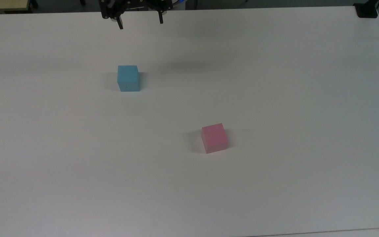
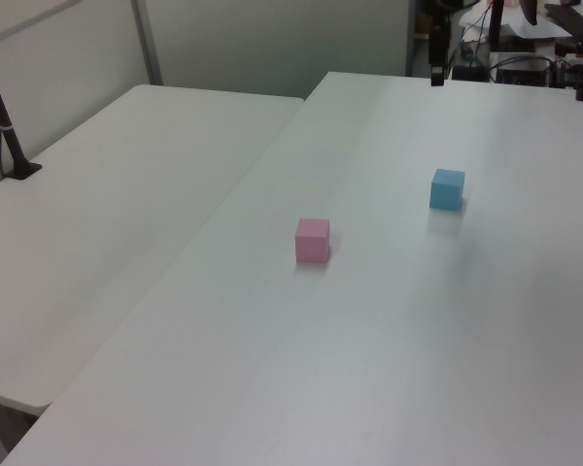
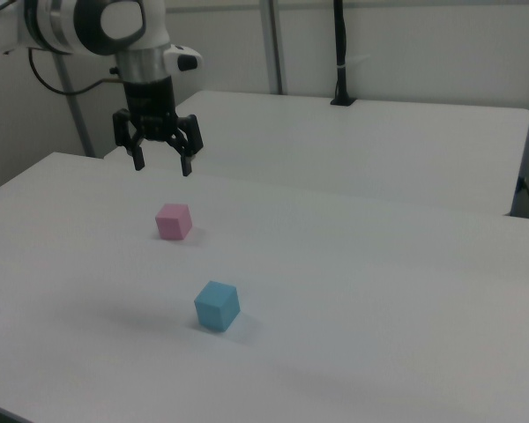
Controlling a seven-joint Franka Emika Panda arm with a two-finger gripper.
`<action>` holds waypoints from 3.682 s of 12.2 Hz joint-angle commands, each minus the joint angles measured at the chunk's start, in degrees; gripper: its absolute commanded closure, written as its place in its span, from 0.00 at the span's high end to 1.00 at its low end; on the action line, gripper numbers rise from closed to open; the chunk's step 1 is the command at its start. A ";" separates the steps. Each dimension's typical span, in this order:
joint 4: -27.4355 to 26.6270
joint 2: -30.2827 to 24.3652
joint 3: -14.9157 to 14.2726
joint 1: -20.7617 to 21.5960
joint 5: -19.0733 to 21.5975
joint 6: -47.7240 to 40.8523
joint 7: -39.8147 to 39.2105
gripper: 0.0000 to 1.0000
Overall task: Put blue cube on pink cube
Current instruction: 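Move the open gripper over the blue cube, then lower the gripper around the blue cube and close it, then lift the blue cube off the table, then carry the blue cube over the pink cube and lower it onto it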
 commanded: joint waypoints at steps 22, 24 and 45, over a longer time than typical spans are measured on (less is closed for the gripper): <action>-35.84 2.47 -8.43 4.44 -10.04 38.36 3.39 1.00; -35.85 3.35 -8.34 4.44 -10.84 38.82 5.07 0.96; 7.37 18.19 -7.81 15.77 -0.03 14.12 16.84 0.24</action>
